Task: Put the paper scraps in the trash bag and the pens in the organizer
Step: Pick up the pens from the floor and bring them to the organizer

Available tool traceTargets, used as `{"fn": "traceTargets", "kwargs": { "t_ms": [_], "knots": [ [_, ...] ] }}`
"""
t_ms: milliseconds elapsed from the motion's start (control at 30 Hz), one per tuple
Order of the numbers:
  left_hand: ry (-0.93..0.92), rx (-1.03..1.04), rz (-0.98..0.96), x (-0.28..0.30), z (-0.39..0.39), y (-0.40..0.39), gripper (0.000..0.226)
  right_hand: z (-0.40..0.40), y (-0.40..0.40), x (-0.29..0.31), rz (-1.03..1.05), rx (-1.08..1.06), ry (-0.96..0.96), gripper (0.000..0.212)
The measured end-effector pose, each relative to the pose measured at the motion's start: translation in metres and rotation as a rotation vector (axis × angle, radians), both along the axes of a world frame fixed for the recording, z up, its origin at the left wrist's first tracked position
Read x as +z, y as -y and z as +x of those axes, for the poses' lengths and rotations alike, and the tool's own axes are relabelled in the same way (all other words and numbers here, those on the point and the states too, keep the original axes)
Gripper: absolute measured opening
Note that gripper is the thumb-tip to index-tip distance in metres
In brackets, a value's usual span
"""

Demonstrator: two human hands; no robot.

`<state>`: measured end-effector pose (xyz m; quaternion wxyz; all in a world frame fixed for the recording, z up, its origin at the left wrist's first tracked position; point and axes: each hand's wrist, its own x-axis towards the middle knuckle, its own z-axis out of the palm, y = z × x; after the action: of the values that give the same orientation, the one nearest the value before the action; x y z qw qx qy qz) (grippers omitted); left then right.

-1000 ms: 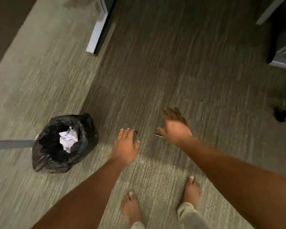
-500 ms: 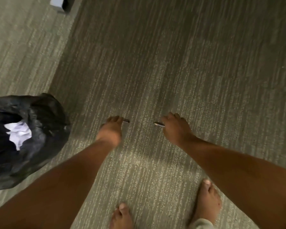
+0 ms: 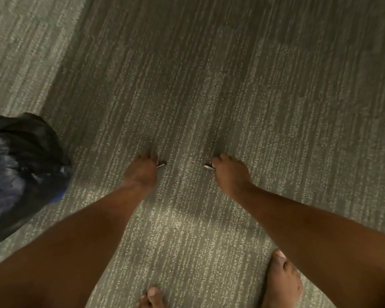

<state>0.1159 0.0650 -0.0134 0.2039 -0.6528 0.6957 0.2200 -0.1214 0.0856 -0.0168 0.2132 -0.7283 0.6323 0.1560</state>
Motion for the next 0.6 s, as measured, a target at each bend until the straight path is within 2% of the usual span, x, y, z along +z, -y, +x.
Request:
{"fn": "traceTargets", "kwargs": {
  "t_ms": [133,267,367,467,600],
  "knots": [
    [-0.013,0.066,0.064,0.017,0.001,-0.009,0.035,-0.002,-0.001,0.018,0.028,-0.024,0.033,0.031],
    [-0.090,0.071,-0.016,0.054,0.001,-0.026,0.024,-0.004,-0.003,0.057,0.015,-0.027,0.035,0.029],
    [-0.235,0.213,-0.095,0.088,-0.002,-0.032,0.018,-0.003,-0.002,0.096,0.008,-0.034,0.010,0.029],
    [-0.301,0.314,-0.080,0.132,-0.012,-0.031,0.012,0.000,0.007,0.140,0.033,-0.073,0.003,0.033],
    [-0.410,0.489,-0.088,0.197,-0.022,-0.036,0.020,0.004,0.010,0.211,0.020,-0.130,0.085,0.048]
  ]
}}
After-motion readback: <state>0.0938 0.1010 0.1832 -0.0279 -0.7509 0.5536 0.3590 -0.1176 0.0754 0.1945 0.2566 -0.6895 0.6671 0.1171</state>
